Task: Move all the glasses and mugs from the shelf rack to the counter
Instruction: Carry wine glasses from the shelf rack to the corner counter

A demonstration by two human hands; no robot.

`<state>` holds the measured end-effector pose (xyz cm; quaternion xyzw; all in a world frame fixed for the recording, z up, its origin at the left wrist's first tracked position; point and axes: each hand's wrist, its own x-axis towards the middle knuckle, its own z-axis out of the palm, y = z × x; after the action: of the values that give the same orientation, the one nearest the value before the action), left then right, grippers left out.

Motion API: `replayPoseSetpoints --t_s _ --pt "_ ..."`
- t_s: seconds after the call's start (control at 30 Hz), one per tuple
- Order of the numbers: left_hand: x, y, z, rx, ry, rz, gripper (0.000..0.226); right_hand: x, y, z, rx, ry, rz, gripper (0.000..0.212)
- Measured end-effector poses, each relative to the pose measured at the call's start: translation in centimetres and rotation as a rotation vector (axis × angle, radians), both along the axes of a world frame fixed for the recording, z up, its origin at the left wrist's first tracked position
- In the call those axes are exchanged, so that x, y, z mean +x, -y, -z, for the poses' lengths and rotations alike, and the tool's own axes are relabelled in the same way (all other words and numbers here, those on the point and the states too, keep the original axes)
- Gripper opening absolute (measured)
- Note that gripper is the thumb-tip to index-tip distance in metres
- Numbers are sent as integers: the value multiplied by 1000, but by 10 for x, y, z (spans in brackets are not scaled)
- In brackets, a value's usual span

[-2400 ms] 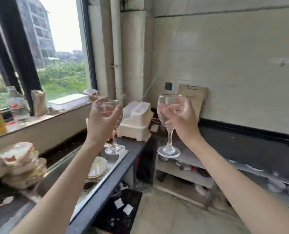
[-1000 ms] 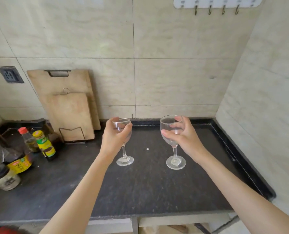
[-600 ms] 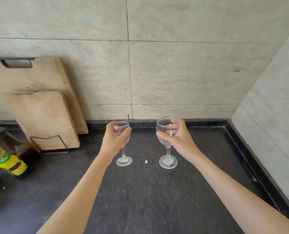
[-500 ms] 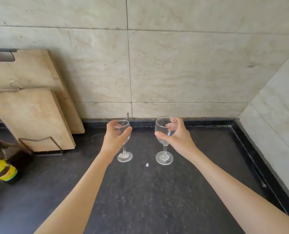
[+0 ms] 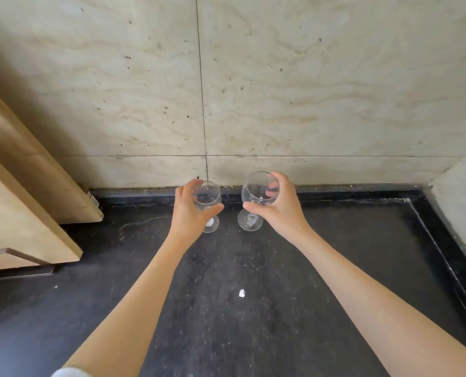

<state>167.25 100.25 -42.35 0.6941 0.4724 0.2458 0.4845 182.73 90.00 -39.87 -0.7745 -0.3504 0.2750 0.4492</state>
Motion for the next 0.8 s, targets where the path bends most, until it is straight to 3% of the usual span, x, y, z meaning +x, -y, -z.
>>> replayPoseSetpoints --t_s 0.2,0.6,0.8 --pt "11 -6 14 44 -20 32 67 13 -18 15 -37 95 -41 87" --pt "20 -9 19 52 -63 50 70 19 -27 34 -86 65 -69 90" --pt "12 -1 21 -92 -1 41 94 20 -19 36 -113 27 -91 105"
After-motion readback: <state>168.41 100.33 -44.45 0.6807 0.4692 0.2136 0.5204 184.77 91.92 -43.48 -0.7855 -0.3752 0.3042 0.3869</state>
